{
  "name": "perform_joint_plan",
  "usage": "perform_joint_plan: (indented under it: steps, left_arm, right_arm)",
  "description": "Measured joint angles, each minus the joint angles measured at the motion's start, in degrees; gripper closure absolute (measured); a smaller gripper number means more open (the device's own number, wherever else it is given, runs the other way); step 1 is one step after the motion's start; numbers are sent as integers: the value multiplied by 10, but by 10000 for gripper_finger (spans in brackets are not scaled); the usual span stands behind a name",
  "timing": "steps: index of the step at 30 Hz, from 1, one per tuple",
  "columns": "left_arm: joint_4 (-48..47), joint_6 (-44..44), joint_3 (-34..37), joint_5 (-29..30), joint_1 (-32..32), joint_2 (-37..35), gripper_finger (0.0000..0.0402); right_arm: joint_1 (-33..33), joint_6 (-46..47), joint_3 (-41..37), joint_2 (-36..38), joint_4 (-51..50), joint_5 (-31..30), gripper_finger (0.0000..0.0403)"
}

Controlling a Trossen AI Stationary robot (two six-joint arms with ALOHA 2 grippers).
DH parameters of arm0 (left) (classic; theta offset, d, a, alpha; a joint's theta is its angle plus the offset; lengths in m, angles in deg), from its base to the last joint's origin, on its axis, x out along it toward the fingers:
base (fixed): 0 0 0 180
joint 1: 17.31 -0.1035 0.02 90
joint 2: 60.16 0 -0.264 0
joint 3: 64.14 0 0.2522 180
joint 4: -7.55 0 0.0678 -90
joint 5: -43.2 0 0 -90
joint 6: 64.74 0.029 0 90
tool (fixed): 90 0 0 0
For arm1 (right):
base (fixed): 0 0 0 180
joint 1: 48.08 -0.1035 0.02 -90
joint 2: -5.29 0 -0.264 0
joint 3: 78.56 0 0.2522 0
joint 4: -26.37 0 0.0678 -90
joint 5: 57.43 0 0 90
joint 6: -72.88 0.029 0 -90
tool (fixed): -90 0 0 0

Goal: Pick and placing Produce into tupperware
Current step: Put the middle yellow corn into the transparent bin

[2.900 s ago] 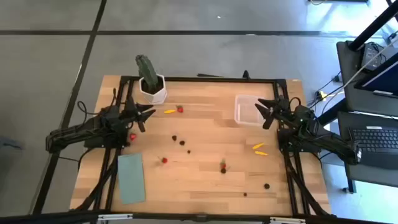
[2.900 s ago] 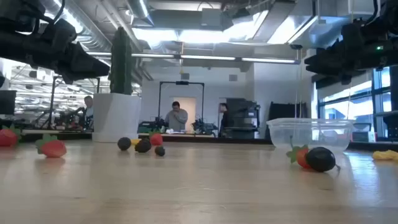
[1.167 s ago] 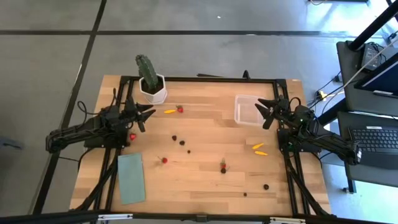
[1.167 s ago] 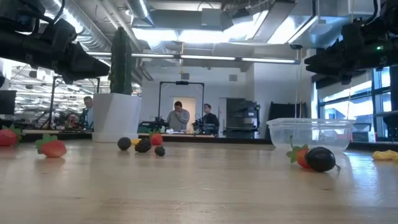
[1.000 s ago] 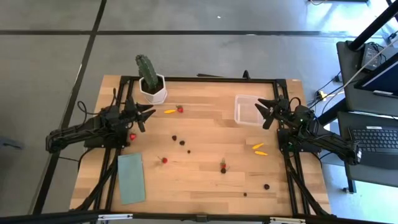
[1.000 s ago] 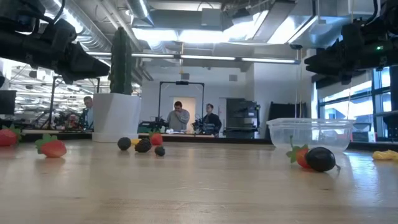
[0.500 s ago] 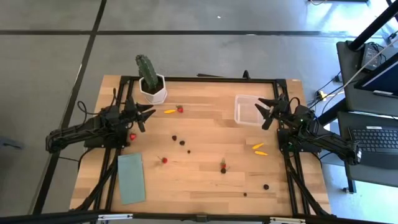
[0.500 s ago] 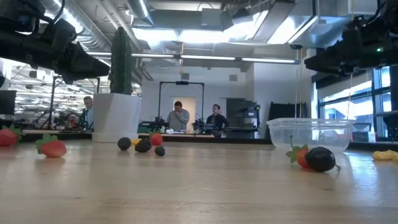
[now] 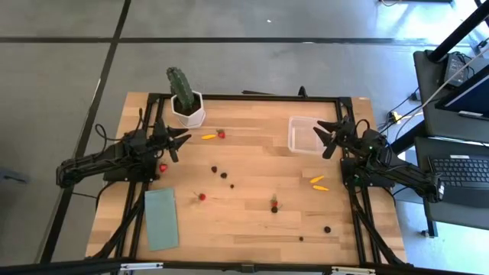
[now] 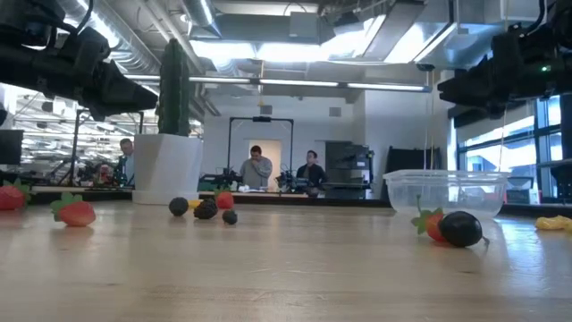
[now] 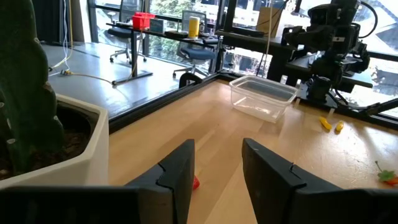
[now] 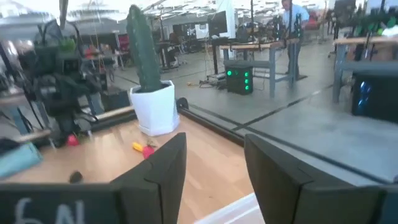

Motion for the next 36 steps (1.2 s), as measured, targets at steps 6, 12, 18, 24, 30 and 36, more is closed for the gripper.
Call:
perform_joint_plan:
  steps: [6,12,18,24,30,36]
  left_arm:
    - [0,0,0,0,0,0,276]
    - [0,0,0,0,0,0,276]
    - [0,0,0,0,0,0,276]
    - [1,0,0,0,0,0,276]
    - [2,0,0,0,0,0,276]
    - [2,-3,0,0,0,0,276]
  right_arm:
    - [0,17,0,0,2,0,238]
    - [0,32,0,0,5,4,238]
    - [0,42,17,-10,33,69,238]
    - [0,-38,133,-108,-1,78,238]
    - [-1,-108,316,-296,-128,77,238]
    - [-1,-106,487,-477,-371,119,238]
